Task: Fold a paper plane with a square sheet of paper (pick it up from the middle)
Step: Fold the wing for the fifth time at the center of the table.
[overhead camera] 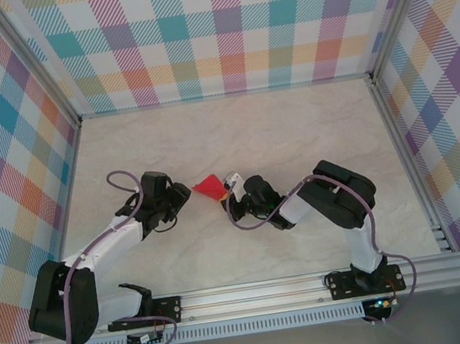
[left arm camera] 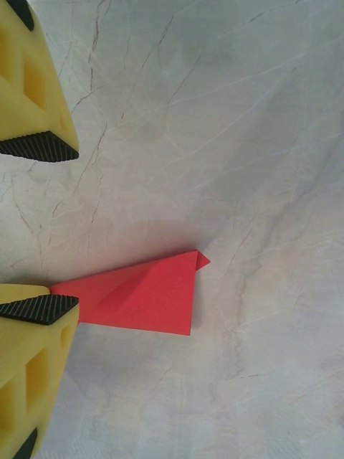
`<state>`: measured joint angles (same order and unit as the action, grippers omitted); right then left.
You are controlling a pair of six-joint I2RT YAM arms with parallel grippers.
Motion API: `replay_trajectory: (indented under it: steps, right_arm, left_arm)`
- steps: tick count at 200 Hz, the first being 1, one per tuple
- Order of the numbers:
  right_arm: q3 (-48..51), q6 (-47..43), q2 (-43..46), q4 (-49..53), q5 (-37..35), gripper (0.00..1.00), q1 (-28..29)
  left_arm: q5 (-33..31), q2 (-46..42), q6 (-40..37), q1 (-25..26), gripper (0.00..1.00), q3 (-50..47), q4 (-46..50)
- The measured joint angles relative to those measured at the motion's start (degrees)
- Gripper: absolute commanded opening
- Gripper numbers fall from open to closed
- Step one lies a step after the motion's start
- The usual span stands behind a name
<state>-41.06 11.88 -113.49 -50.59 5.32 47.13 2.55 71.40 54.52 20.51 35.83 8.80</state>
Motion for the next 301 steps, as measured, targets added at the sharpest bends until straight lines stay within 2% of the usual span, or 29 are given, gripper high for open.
replay_trajectory:
  steps: [70,150,259,301]
  right_arm:
    - [0.7,13.2,2.4,0.1,6.7,0.01,-4.7]
    - [0.9,24.7,2.4,0.8,10.2,0.00,-7.2]
    - [0.9,34.3,1.9,2.2,13.9,0.00,-9.6]
    - [0.9,36.0,1.4,3.0,14.7,0.02,-9.7]
  left_arm:
    - [5.0,1.7,-2.2,0.0,0.57,-1.3,-5.8]
    - [11.5,7.3,-4.9,0.5,0.57,-1.9,-13.5]
    - [16.4,15.5,-7.8,3.4,0.37,0.9,-20.3]
    - [17.5,18.8,-8.1,4.5,0.33,3.1,-22.3]
